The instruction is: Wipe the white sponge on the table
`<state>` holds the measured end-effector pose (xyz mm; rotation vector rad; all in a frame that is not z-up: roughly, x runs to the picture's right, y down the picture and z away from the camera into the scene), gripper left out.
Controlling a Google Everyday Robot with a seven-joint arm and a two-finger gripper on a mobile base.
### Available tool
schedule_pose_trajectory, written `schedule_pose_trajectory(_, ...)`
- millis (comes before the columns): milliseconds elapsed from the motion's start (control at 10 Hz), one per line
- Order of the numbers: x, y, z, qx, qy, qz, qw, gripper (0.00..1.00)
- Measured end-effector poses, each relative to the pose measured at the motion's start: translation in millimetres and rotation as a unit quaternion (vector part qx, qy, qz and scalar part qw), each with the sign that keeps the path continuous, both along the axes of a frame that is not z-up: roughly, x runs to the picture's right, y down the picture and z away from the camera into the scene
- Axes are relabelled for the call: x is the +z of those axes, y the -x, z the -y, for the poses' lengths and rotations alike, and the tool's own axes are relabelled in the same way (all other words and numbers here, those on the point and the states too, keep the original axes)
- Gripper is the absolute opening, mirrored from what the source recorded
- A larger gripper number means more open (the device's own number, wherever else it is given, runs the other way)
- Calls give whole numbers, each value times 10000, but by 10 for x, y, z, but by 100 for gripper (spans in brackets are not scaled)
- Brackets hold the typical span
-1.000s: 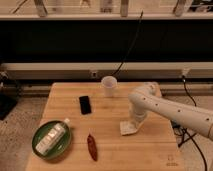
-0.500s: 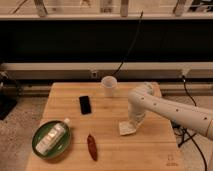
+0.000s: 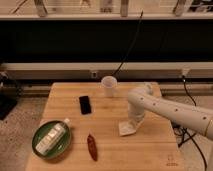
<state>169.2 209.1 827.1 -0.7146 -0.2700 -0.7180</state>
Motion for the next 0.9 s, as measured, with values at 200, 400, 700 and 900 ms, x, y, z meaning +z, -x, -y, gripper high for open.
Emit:
schedule_pose_trajectory(200, -8, 44, -11, -50, 10, 29, 10000, 0)
schedule_pose_trajectory(400, -5, 33, -10, -60, 14, 27, 10000, 0)
schedule_pose_trajectory(700, -9, 45, -19, -129, 33, 45, 9999, 0)
schedule_pose_trajectory(900, -14, 49, -20, -155, 39, 47, 9999, 0)
